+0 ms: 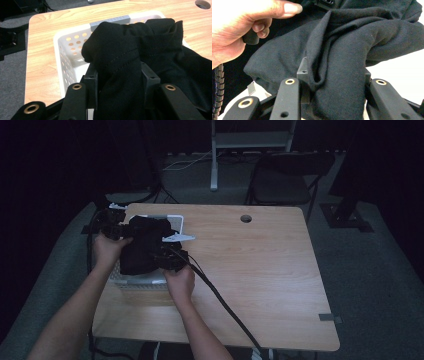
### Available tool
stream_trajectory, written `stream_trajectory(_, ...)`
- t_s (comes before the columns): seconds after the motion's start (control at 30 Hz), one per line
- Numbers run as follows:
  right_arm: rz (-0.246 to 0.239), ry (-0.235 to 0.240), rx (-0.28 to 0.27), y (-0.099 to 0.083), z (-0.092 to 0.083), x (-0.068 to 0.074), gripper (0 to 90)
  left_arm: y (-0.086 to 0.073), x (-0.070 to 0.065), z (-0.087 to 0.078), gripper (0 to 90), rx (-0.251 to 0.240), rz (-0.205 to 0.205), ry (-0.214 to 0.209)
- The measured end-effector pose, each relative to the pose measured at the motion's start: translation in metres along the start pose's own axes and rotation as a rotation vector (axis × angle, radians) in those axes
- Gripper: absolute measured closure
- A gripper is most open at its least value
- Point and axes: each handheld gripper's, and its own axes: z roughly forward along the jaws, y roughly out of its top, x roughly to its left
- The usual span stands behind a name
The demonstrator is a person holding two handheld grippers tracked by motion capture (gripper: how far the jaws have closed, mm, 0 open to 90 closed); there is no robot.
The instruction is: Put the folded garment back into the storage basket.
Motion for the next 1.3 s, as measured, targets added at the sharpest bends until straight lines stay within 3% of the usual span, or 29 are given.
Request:
stream_trajectory(0.17, 0.002, -0.005, 0.011, -0.002, 0.003, 0.0, 60.8, -0.002, -0.001, 0.005, 60.0, 0.01, 0.01, 0.012)
stream_trajectory(0.33, 0.005, -0.021, 0.024, -0.005, 0.006, -0.001, 60.7, -0.004, -0.006, 0.009, 59.9, 0.02, 0.057, 0.041)
stream_trajectory(0.43, 0.0, -0.028, 0.028, -0.006, 0.007, -0.001, 60.7, -0.004, -0.008, 0.011, 59.9, 0.029, 0.065, 0.051)
stream_trajectory(0.87, -0.013, -0.064, 0.067, -0.01, 0.011, -0.001, 60.3, -0.007, -0.005, 0.017, 59.9, 0.051, 0.05, 0.051)
stream_trajectory(1.13, -0.031, -0.084, 0.088, -0.012, 0.014, 0.001, 60.2, -0.008, -0.008, 0.021, 59.6, 0.066, 0.073, 0.062)
stream_trajectory(1.3, -0.052, -0.104, 0.105, -0.012, 0.014, 0.001, 59.2, -0.01, -0.009, 0.025, 59.1, 0.084, 0.068, 0.063)
